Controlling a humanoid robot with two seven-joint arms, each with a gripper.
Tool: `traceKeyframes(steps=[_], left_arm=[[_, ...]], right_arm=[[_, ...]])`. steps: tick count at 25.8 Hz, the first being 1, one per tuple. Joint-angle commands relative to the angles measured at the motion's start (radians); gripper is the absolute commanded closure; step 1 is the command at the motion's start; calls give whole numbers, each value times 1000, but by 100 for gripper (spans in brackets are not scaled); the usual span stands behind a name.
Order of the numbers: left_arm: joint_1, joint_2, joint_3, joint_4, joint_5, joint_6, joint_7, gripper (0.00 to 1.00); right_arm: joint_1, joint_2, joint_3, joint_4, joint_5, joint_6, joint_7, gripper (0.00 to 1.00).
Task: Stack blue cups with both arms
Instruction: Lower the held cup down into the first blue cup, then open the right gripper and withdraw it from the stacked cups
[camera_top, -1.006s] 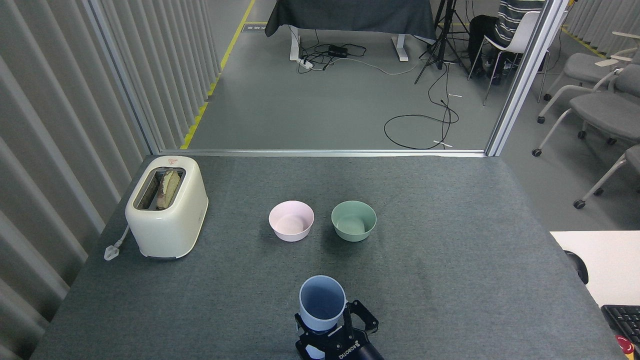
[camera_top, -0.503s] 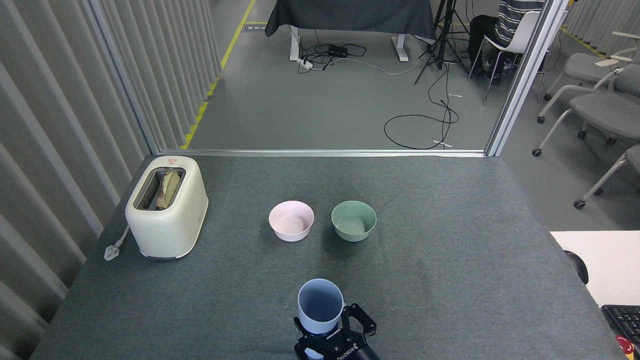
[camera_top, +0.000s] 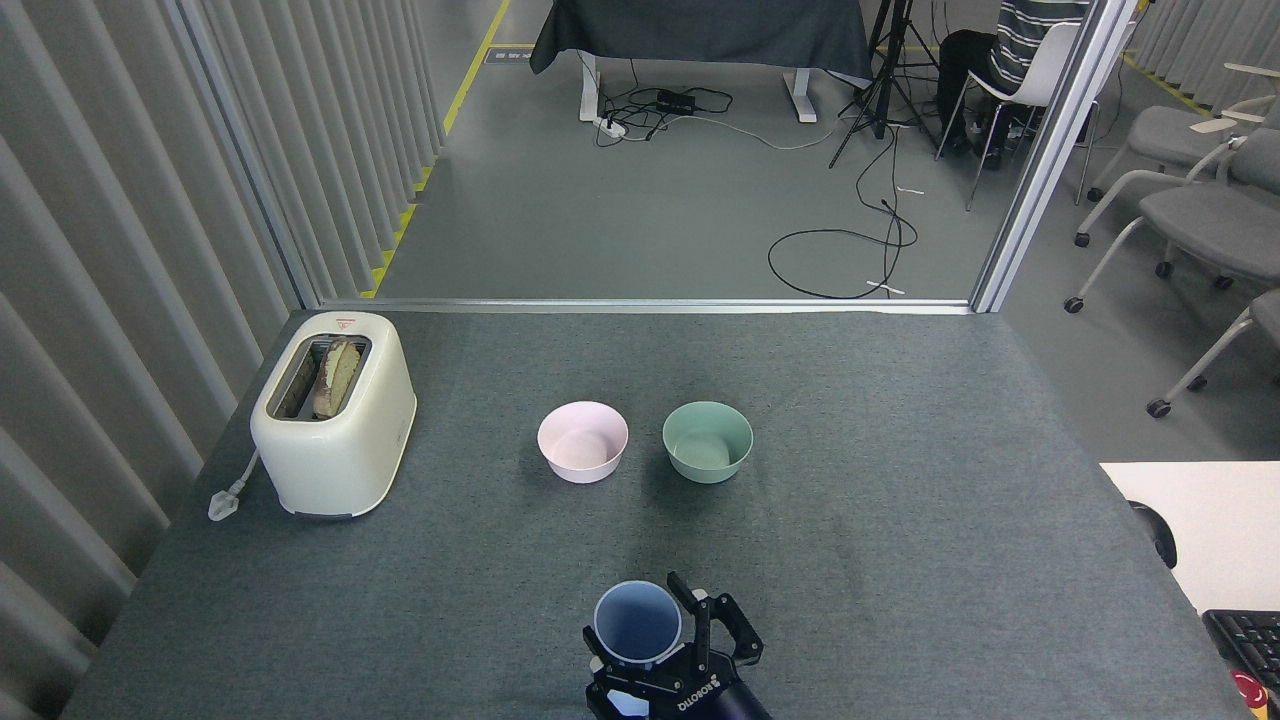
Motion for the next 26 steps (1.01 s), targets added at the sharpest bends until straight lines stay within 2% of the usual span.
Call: traceKeyframes(steps=[1, 5, 9, 10, 13, 15, 20, 26], left_arm=[[0, 0, 0, 0, 2, 0, 0, 0], [0, 0, 0, 0, 0, 0, 0, 0], [0, 0, 0, -2, 1, 0, 0, 0], [0, 0, 0, -2, 0, 0, 0, 0], [0, 0, -3, -2, 0, -1, 0, 0], [-2, 0, -3, -5, -2, -6, 0, 0], [-6, 2, -3, -8, -12, -12, 68, 0], [-17, 28, -7, 0, -55, -11, 80, 0]], right_arm=[[2, 0, -9, -62, -50, -9, -72, 0], [-1, 3, -63, -104, -127, -3, -74, 0], [11, -15, -184, -99, -134, -6, -68, 0], [36, -25, -209, -90, -133, -7, -69, 0], [133, -104, -258, -82, -134, -10, -103, 0], [183, -126, -279, -79, -134, -7, -160, 0], [307, -117, -380, -47, -134, -10, -250, 0], [416, -112, -391, -25, -134, -9, -321, 0]])
